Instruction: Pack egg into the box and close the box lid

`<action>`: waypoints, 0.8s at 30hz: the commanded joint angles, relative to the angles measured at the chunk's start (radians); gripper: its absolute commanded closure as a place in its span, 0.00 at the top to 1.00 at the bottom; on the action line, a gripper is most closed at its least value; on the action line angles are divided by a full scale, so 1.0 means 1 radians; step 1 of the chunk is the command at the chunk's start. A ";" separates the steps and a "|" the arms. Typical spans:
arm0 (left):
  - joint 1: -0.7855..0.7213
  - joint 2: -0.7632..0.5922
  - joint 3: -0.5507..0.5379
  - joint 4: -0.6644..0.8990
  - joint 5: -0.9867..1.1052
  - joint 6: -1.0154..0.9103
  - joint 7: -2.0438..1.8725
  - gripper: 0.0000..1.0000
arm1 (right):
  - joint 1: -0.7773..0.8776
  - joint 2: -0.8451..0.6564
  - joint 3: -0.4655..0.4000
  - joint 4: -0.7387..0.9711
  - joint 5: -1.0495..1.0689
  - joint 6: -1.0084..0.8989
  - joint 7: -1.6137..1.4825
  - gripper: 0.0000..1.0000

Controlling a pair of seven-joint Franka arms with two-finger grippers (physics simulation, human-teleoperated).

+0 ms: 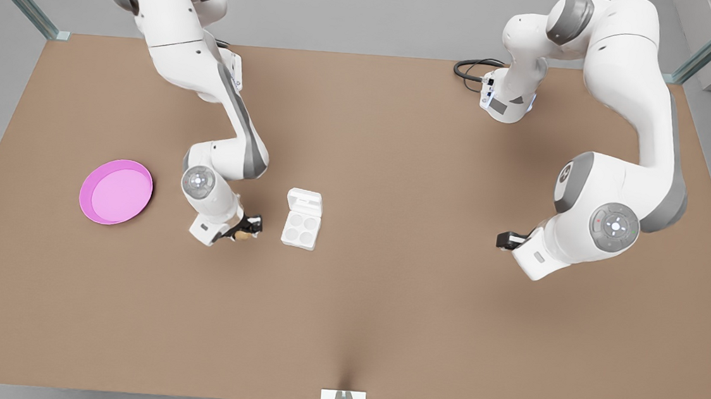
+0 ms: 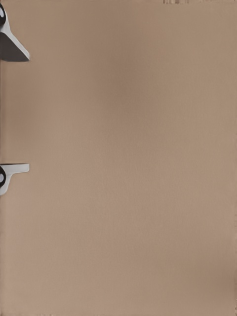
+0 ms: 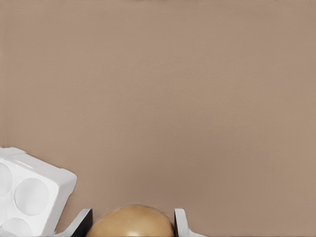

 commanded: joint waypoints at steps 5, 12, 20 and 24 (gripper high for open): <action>0.000 -0.002 0.001 0.000 0.001 -0.005 -0.091 1.00 | 0.165 0.050 -0.078 0.079 0.050 -0.120 0.324 0.60; -0.004 0.001 0.002 -0.003 0.008 -0.025 -0.089 1.00 | 0.318 0.086 -0.127 0.091 0.090 -0.143 0.427 0.60; -0.003 0.003 0.002 -0.001 0.010 -0.024 -0.087 1.00 | 0.352 0.140 -0.122 0.099 0.117 -0.140 0.431 1.00; -0.004 0.003 0.002 -0.001 0.010 -0.024 -0.089 1.00 | 0.308 0.085 -0.122 0.091 0.108 -0.168 0.433 1.00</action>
